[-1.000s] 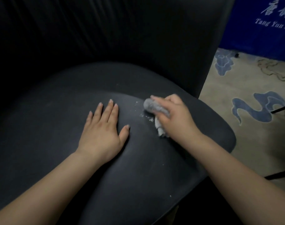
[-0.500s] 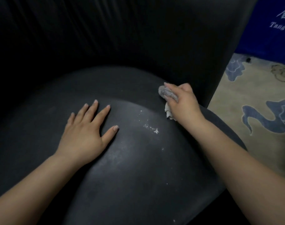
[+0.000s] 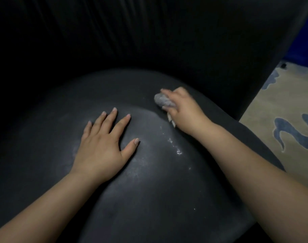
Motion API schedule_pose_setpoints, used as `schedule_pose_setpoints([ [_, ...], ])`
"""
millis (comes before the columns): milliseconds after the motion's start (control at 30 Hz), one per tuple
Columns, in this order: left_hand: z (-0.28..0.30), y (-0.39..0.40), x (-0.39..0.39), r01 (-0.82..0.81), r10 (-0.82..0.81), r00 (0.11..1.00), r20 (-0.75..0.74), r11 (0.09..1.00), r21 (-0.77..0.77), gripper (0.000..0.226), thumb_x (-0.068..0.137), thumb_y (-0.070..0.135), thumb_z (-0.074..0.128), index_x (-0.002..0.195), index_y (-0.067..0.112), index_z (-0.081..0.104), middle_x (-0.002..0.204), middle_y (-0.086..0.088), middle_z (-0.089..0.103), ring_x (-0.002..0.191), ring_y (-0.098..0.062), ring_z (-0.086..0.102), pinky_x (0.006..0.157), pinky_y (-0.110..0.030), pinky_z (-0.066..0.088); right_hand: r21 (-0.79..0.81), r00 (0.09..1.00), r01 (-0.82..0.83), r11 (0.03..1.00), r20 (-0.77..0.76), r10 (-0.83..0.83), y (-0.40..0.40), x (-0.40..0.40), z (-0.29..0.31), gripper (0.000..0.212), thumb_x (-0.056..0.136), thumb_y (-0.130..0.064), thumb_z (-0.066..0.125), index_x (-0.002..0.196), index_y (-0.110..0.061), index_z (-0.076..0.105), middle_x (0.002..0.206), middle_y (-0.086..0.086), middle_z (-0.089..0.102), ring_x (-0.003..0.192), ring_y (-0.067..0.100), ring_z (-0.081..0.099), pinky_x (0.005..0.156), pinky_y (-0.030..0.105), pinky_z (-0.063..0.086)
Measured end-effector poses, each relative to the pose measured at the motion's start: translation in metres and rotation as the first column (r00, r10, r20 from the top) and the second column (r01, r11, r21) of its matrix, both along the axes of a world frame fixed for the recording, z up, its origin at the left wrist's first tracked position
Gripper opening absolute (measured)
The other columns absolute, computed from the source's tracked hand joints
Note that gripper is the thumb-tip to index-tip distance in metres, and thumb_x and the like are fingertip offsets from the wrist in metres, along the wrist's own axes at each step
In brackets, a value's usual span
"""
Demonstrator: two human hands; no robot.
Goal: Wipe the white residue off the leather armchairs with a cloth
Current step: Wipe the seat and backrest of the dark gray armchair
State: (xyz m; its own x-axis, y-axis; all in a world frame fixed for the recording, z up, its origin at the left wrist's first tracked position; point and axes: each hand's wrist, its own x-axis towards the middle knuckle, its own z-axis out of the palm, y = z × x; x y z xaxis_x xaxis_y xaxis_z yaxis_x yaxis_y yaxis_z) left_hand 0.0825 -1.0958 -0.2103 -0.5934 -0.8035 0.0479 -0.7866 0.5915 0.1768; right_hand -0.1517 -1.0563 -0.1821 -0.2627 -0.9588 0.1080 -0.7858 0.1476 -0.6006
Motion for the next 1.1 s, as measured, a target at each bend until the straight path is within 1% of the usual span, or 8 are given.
schedule_pose_setpoints([
  [100, -0.001, 0.0, 0.0, -0.004, 0.004, 1.0, 0.0, 1.0, -0.01, 0.076, 0.081, 0.078, 0.011, 0.15, 0.044, 0.013, 0.161, 0.007, 0.009, 0.148, -0.016, 0.004, 0.12, -0.042, 0.005, -0.017, 0.967, -0.229, 0.973, 0.107, 0.23, 0.022, 0.024, -0.005, 0.042, 0.09, -0.014, 0.062, 0.131, -0.023, 0.057, 0.107, -0.003, 0.05, 0.097, 0.009, 0.054, 0.085, 0.011, 0.041],
  [200, -0.001, 0.001, -0.001, -0.003, 0.003, 1.0, -0.021, 1.0, -0.005, 0.076, 0.082, 0.077, 0.011, 0.15, 0.044, 0.015, 0.161, 0.006, 0.01, 0.148, -0.017, 0.005, 0.12, -0.043, 0.005, -0.064, 0.968, -0.157, 0.985, 0.189, 0.167, 0.012, 0.017, -0.002, 0.041, 0.09, -0.01, 0.061, 0.129, -0.023, 0.059, 0.101, -0.006, 0.047, 0.092, 0.004, 0.051, 0.079, -0.001, 0.033],
  [333, -0.002, 0.0, -0.001, 0.003, -0.003, 0.999, -0.039, 1.0, 0.0, 0.075, 0.082, 0.077, 0.013, 0.15, 0.043, 0.015, 0.161, 0.006, 0.01, 0.148, -0.016, 0.004, 0.12, -0.043, 0.003, -0.139, 0.99, 0.026, 0.99, 0.138, -0.007, -0.046, -0.006, 0.006, 0.046, 0.088, -0.011, 0.065, 0.133, -0.017, 0.056, 0.106, -0.002, 0.042, 0.103, 0.011, 0.049, 0.09, 0.001, 0.028],
  [433, -0.005, -0.001, 0.0, 0.001, -0.001, 0.999, -0.042, 1.0, -0.008, 0.075, 0.082, 0.077, 0.013, 0.149, 0.044, 0.014, 0.161, 0.007, 0.009, 0.148, -0.015, 0.002, 0.12, -0.042, 0.003, -0.042, 0.995, -0.034, 0.999, 0.096, 0.038, -0.077, -0.006, 0.0, 0.048, 0.089, -0.017, 0.065, 0.135, -0.021, 0.053, 0.113, -0.004, 0.042, 0.111, 0.011, 0.048, 0.096, 0.008, 0.029],
  [567, -0.008, -0.002, 0.0, 0.003, -0.004, 0.999, -0.053, 1.0, -0.011, 0.074, 0.083, 0.077, 0.014, 0.149, 0.044, 0.016, 0.161, 0.006, 0.011, 0.148, -0.016, 0.004, 0.12, -0.045, 0.005, -0.053, 0.966, -0.227, 0.972, 0.112, 0.232, -0.076, 0.0, 0.001, 0.041, 0.089, -0.006, 0.064, 0.128, -0.018, 0.061, 0.112, -0.002, 0.049, 0.091, -0.002, 0.053, 0.081, -0.003, 0.035],
  [667, -0.01, -0.004, 0.001, 0.003, -0.004, 0.999, -0.052, 1.0, -0.014, 0.073, 0.084, 0.077, 0.014, 0.149, 0.044, 0.016, 0.161, 0.007, 0.011, 0.148, -0.015, 0.004, 0.12, -0.045, 0.005, -0.017, 0.931, -0.352, 0.936, 0.095, 0.352, -0.055, 0.001, 0.004, 0.04, 0.087, -0.001, 0.064, 0.124, -0.017, 0.064, 0.114, 0.0, 0.053, 0.118, 0.012, 0.051, 0.107, 0.019, 0.034],
  [900, -0.008, -0.004, 0.0, -0.001, 0.0, 0.998, -0.064, 1.0, -0.008, 0.074, 0.083, 0.077, 0.016, 0.149, 0.044, 0.018, 0.161, 0.006, 0.013, 0.148, -0.016, 0.006, 0.12, -0.044, 0.005, 0.024, 0.927, -0.354, 0.935, 0.143, 0.347, 0.011, 0.004, 0.009, 0.039, 0.088, -0.005, 0.063, 0.122, -0.025, 0.065, 0.111, -0.01, 0.052, 0.116, 0.003, 0.048, 0.104, 0.015, 0.033],
  [1100, -0.007, -0.004, 0.0, 0.007, -0.008, 1.0, -0.011, 0.999, -0.032, 0.077, 0.081, 0.078, 0.009, 0.15, 0.044, 0.013, 0.161, 0.005, 0.008, 0.148, -0.018, 0.003, 0.119, -0.043, 0.002, 0.039, 0.941, -0.319, 0.947, 0.13, 0.312, 0.059, 0.008, 0.004, 0.042, 0.09, -0.009, 0.063, 0.124, -0.034, 0.062, 0.113, -0.015, 0.051, 0.119, 0.011, 0.047, 0.108, 0.034, 0.035],
])
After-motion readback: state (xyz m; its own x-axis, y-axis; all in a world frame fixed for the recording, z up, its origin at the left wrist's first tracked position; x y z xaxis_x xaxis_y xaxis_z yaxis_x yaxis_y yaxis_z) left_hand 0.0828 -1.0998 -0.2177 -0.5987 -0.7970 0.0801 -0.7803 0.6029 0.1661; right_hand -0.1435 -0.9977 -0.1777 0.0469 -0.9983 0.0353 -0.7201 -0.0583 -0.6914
